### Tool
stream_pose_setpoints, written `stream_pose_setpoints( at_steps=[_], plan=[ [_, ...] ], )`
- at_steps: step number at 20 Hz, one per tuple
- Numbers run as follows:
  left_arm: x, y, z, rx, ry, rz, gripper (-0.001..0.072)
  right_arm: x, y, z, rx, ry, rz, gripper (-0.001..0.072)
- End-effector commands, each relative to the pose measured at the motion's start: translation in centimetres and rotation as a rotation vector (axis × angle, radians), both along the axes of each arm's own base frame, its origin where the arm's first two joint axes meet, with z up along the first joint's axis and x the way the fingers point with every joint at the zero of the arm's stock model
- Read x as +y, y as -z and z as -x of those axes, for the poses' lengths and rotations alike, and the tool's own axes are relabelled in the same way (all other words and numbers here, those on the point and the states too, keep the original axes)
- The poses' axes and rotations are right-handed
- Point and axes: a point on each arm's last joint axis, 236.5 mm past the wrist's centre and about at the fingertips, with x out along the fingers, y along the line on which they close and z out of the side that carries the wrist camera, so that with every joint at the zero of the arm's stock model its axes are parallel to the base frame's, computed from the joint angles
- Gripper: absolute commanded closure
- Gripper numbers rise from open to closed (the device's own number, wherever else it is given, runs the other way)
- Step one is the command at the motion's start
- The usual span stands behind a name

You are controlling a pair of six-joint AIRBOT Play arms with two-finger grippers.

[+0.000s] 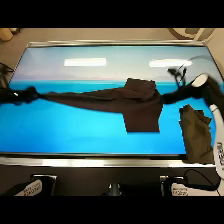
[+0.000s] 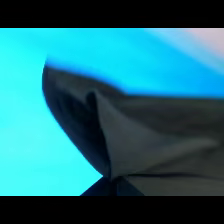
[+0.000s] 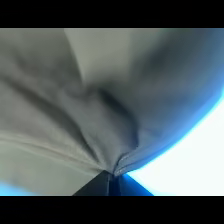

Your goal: Fold the shirts.

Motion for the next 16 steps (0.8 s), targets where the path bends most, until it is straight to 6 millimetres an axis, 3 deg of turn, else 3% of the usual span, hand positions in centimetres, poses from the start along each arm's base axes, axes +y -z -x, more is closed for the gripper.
stream_pose_setpoints(
  at_steps=[1, 2, 3, 4, 5, 6, 8, 10, 13, 16],
  plan=[
    [0.3, -22.6, 3.6, -0.557, -0.068, -0.182, 0.0683, -0.3, -22.7, 0.8, -0.574, -0.082, 0.160, 0.0687],
    [0.2, -29.9, 7.2, -0.741, -0.109, -0.249, 0.0683, -0.6, -30.2, 3.3, -0.765, -0.049, 0.215, 0.0687],
    [-0.1, -35.4, 11.2, -0.896, -0.148, -0.312, 0.0683, -0.8, -37.1, 7.1, -0.953, -0.012, 0.263, 0.0687],
    [-0.5, -39.9, 15.6, -1.037, -0.186, -0.368, 0.0683, -0.8, -42.3, 11.0, -1.112, 0.025, 0.290, 0.0687],
    [-0.9, -42.6, 19.2, -1.129, -0.225, -0.388, 0.0683, -0.8, -46.3, 15.2, -1.248, 0.061, 0.311, 0.0687],
    [-1.2, -44.1, 22.3, -1.195, -0.260, -0.385, 0.0683, -0.8, -48.4, 18.5, -1.323, 0.082, 0.337, 0.0687],
    [-1.1, -44.4, 25.6, -1.211, -0.316, -0.358, 0.0683, -1.4, -49.8, 23.0, -1.370, 0.140, 0.365, 0.0687],
    [-1.1, -44.1, 26.3, -1.197, -0.329, -0.345, 0.0683, -2.4, -50.0, 24.9, -1.375, 0.185, 0.400, 0.0687],
    [-0.9, -42.8, 25.0, -1.133, -0.315, -0.344, 0.0683, -2.3, -49.1, 25.2, -1.337, 0.173, 0.408, 0.0687],
    [-0.6, -40.3, 22.6, -1.022, -0.282, -0.373, 0.0683, -2.4, -47.7, 24.1, -1.277, 0.159, 0.411, 0.0687]
  ],
)
